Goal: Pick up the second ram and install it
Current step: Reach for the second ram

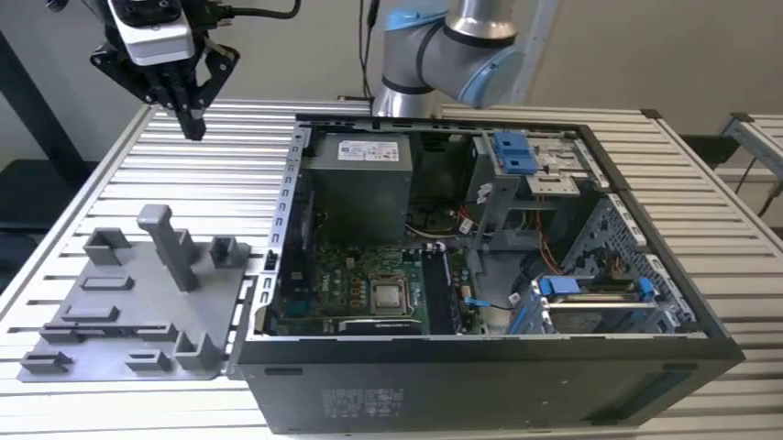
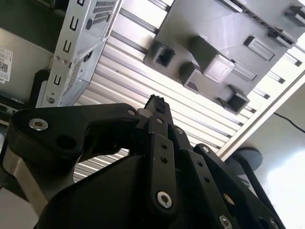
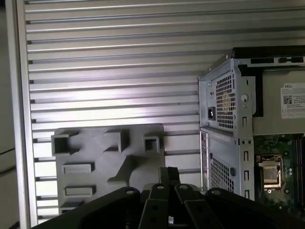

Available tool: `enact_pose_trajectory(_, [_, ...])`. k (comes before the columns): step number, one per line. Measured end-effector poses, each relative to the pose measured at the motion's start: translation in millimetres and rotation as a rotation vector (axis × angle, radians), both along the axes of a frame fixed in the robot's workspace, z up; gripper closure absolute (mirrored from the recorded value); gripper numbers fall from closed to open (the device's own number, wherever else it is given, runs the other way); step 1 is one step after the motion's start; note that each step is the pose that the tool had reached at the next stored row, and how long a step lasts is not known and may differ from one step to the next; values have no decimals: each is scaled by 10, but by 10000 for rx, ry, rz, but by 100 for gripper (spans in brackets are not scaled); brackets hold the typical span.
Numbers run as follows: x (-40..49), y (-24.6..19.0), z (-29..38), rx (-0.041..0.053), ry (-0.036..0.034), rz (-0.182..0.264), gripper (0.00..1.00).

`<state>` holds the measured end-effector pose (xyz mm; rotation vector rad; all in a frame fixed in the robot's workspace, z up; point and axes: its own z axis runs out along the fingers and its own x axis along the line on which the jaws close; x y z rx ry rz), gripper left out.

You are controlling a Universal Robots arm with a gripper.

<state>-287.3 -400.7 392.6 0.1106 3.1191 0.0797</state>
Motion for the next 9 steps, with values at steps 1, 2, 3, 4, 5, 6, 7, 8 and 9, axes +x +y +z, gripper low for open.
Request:
enact_pose_trajectory(1, [-29,0,0,0,0,1,89])
enact_pose_trajectory(2, [-61,-1,0,0,0,0,89])
enact_pose_trajectory(3, [-93,-1,-1,0,0,-1,89])
enact_pose_trajectory(4, [-126,-1,-1,1,-1,0,89])
enact_pose_trajectory(5, [-164,-1,-1,1,0,1,89])
enact_pose_trajectory(6, [-199,-1,-2,0,0,0,89])
enact_pose_trajectory(7, [-234,-1,-2,0,1,2,89])
enact_pose_trajectory(8, [-268,-1,-3,0,0,10,89])
enact_pose_trajectory(9, [-298,-1,-4,0,0,26,89])
